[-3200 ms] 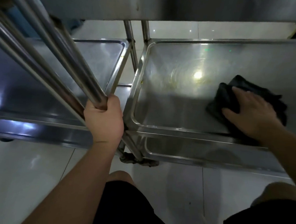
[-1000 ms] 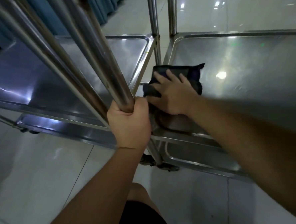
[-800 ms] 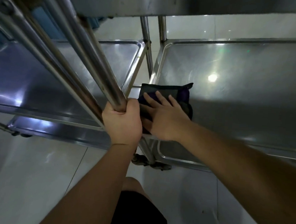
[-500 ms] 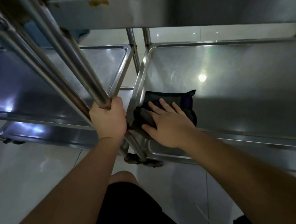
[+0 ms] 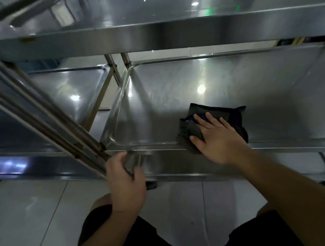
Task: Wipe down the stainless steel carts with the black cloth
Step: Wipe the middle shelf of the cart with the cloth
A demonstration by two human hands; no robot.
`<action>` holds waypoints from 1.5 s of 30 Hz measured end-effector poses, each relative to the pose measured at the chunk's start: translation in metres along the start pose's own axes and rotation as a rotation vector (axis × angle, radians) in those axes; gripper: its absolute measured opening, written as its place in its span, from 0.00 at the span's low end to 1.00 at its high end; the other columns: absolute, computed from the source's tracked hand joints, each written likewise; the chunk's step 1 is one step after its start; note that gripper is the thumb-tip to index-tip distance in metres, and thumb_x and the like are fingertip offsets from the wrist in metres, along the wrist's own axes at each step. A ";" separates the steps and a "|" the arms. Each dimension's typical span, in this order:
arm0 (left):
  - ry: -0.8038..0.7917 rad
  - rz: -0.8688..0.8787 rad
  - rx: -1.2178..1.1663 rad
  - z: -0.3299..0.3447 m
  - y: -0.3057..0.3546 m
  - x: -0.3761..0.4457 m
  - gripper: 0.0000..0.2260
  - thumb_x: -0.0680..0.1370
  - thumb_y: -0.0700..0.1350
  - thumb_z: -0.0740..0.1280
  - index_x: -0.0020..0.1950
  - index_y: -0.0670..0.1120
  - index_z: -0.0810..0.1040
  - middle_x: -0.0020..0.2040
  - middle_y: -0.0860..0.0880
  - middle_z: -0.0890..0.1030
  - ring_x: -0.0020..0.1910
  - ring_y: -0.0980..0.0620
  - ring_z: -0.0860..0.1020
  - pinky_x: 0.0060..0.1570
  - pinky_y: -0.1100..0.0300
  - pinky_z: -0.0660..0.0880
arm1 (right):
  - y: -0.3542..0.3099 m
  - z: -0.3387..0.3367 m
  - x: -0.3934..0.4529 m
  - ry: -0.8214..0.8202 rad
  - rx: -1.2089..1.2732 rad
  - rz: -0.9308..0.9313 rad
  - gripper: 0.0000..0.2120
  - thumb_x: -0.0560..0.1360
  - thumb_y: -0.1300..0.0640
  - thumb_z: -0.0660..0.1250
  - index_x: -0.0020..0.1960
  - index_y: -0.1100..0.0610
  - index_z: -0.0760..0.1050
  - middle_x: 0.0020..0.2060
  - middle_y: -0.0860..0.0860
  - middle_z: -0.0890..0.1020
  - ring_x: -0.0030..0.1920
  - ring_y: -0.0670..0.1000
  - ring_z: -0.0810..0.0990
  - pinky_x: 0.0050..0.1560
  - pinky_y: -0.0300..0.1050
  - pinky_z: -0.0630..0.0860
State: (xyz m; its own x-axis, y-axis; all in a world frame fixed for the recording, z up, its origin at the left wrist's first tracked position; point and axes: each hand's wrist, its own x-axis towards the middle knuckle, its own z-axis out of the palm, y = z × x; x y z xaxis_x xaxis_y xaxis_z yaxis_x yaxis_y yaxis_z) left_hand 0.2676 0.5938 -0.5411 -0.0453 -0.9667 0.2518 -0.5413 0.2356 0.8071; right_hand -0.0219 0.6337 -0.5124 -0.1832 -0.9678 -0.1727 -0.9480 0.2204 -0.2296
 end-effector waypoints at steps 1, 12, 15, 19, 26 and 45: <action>-0.067 0.088 0.014 0.010 0.013 0.001 0.19 0.78 0.41 0.68 0.69 0.45 0.74 0.61 0.52 0.71 0.58 0.53 0.74 0.66 0.46 0.74 | 0.013 -0.003 -0.006 -0.001 -0.004 0.020 0.38 0.76 0.27 0.35 0.84 0.39 0.43 0.82 0.36 0.42 0.82 0.46 0.38 0.82 0.55 0.41; -0.511 0.337 0.568 0.113 0.107 0.048 0.27 0.87 0.56 0.54 0.83 0.44 0.64 0.84 0.45 0.62 0.83 0.46 0.58 0.82 0.50 0.55 | 0.167 -0.034 -0.073 0.029 -0.027 0.279 0.42 0.71 0.23 0.33 0.83 0.37 0.41 0.81 0.36 0.42 0.82 0.46 0.39 0.82 0.55 0.43; -0.545 0.350 0.612 0.133 0.121 0.037 0.29 0.87 0.58 0.52 0.84 0.43 0.62 0.85 0.44 0.61 0.84 0.45 0.57 0.83 0.48 0.54 | 0.204 -0.042 -0.090 0.042 -0.023 0.376 0.46 0.68 0.23 0.32 0.83 0.39 0.42 0.82 0.38 0.43 0.83 0.47 0.40 0.82 0.55 0.44; -0.552 0.414 0.631 0.159 0.143 0.017 0.32 0.87 0.61 0.49 0.87 0.44 0.55 0.87 0.44 0.54 0.86 0.46 0.51 0.83 0.52 0.45 | 0.240 -0.045 -0.102 0.072 -0.023 0.481 0.41 0.74 0.26 0.36 0.84 0.42 0.43 0.83 0.40 0.44 0.83 0.48 0.40 0.81 0.56 0.44; -0.599 0.388 0.712 0.179 0.141 0.007 0.37 0.84 0.66 0.42 0.87 0.45 0.45 0.88 0.46 0.46 0.86 0.49 0.44 0.84 0.51 0.42 | 0.216 -0.042 -0.091 0.139 0.038 0.569 0.39 0.75 0.27 0.39 0.83 0.41 0.45 0.84 0.44 0.48 0.84 0.55 0.44 0.81 0.62 0.46; -0.559 0.368 0.706 0.177 0.148 0.004 0.31 0.85 0.53 0.51 0.88 0.47 0.50 0.88 0.48 0.50 0.86 0.51 0.48 0.83 0.54 0.43 | 0.312 -0.057 -0.138 0.126 -0.017 0.592 0.36 0.79 0.30 0.43 0.84 0.41 0.47 0.84 0.45 0.50 0.84 0.53 0.46 0.80 0.61 0.49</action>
State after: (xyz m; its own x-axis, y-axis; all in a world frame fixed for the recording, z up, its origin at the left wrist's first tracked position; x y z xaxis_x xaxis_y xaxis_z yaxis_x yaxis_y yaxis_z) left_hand 0.0382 0.6069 -0.5150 -0.6056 -0.7957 -0.0124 -0.7845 0.5943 0.1771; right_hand -0.3072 0.8288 -0.5058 -0.7092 -0.6884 -0.1518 -0.6794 0.7250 -0.1133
